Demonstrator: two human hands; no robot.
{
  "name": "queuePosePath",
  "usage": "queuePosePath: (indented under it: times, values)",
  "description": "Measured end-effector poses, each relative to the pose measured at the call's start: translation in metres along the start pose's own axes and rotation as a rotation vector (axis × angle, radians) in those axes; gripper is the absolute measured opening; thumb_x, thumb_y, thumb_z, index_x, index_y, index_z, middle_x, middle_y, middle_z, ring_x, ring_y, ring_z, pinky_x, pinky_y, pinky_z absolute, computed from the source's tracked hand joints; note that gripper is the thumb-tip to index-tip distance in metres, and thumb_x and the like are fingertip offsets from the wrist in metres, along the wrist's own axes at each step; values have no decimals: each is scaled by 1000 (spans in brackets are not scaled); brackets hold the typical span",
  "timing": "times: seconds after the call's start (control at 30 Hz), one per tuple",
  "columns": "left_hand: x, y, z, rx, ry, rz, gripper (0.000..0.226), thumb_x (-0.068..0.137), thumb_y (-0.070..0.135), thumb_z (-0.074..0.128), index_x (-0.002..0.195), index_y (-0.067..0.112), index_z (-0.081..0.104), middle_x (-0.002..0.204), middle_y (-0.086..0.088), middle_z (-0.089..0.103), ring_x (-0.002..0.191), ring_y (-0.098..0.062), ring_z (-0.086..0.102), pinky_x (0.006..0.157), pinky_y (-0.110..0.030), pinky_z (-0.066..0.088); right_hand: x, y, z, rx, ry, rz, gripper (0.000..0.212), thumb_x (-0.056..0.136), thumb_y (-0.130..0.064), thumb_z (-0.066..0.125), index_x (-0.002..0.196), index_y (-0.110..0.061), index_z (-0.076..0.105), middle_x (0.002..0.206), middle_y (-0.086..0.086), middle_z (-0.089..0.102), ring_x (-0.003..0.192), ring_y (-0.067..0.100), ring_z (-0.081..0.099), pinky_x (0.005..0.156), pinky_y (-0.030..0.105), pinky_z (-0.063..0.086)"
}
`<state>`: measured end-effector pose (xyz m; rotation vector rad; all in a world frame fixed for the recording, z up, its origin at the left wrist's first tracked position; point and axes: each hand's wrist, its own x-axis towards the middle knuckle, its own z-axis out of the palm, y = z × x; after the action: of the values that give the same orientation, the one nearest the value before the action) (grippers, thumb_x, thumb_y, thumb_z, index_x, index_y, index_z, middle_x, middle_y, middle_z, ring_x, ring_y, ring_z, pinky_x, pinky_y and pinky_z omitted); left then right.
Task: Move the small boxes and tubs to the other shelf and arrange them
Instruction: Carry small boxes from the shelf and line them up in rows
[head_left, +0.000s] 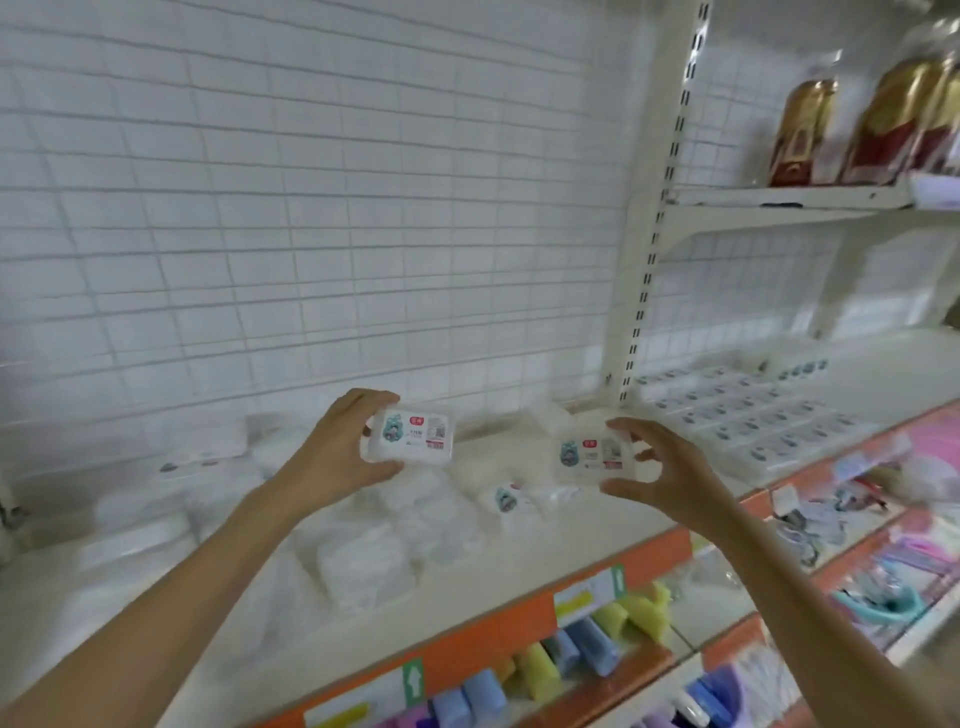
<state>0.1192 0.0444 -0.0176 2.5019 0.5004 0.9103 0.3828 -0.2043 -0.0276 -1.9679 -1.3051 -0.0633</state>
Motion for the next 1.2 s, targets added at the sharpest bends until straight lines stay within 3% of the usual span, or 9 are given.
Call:
queuePosePath:
  times: [0.07, 0.2, 0.37, 0.5, 0.6, 0.7, 0.8, 0.97, 1.2]
  values:
    - [7, 28, 32, -53, -18, 25, 66, 66, 13, 82, 119, 26, 46, 109, 13, 46, 97, -5, 50, 78, -1, 37, -22, 27, -24, 26, 26, 64, 67, 64, -21, 83, 124, -22, 53, 115, -7, 53, 96, 15, 57, 82, 25, 51]
    - [13, 81, 105, -132, -46, 51, 66, 66, 10, 82, 123, 12, 49, 113, 4, 45, 98, -8, 50, 80, -4, 40, -67, 75, -66, 71, 98, 153, 64, 65, -18, 83, 118, -30, 50, 112, -6, 55, 96, 20, 59, 69, 13, 47]
    - [14, 139, 194, -199, -69, 71, 66, 66, 11, 82, 124, 6, 49, 113, 1, 45, 99, -11, 48, 78, -2, 37, -127, 128, -116, 33, 180, 269, 62, 69, -23, 80, 124, -24, 50, 107, -9, 53, 94, 13, 53, 75, 27, 44]
    - [17, 180, 252, -288, -87, 53, 66, 64, 11, 82, 122, 10, 49, 113, 1, 47, 99, -14, 51, 82, -19, 43, -171, 172, -150, 27, 241, 358, 66, 69, -21, 80, 127, -21, 50, 110, -5, 56, 93, 16, 56, 76, 35, 52]
    - [25, 202, 288, -305, -130, 43, 65, 65, 11, 82, 121, 12, 49, 113, -2, 48, 96, -13, 49, 70, -2, 40, -198, 205, -167, 8, 275, 397, 61, 68, -20, 81, 121, -26, 50, 112, -2, 57, 92, 17, 59, 69, 21, 51]
    - [38, 220, 318, -296, -193, 25, 68, 65, 13, 82, 124, 12, 47, 115, -5, 45, 95, -9, 42, 69, 4, 35, -212, 236, -183, 8, 330, 418, 63, 66, -15, 82, 122, -17, 53, 114, -2, 48, 97, 18, 58, 77, 19, 53]
    - [61, 232, 343, -276, -213, 34, 68, 64, 17, 83, 123, 12, 48, 112, -2, 48, 90, -10, 45, 65, -1, 37, -212, 265, -197, -17, 355, 446, 61, 66, -16, 82, 121, -17, 55, 109, -3, 51, 95, 19, 59, 80, 31, 54]
    - [111, 243, 385, -327, -190, 23, 63, 64, 18, 83, 118, 20, 50, 110, 5, 51, 92, -7, 49, 68, -4, 37, -183, 321, -215, 3, 352, 465, 64, 67, -17, 82, 123, -13, 54, 114, 2, 53, 100, 18, 59, 83, 29, 54]
    - [224, 254, 446, -298, -192, 25, 68, 70, 24, 79, 128, 13, 45, 117, 1, 47, 95, -13, 49, 64, -11, 42, -104, 399, -253, 33, 289, 455, 65, 68, -20, 81, 125, -17, 52, 113, -3, 51, 101, 18, 60, 81, 33, 56]
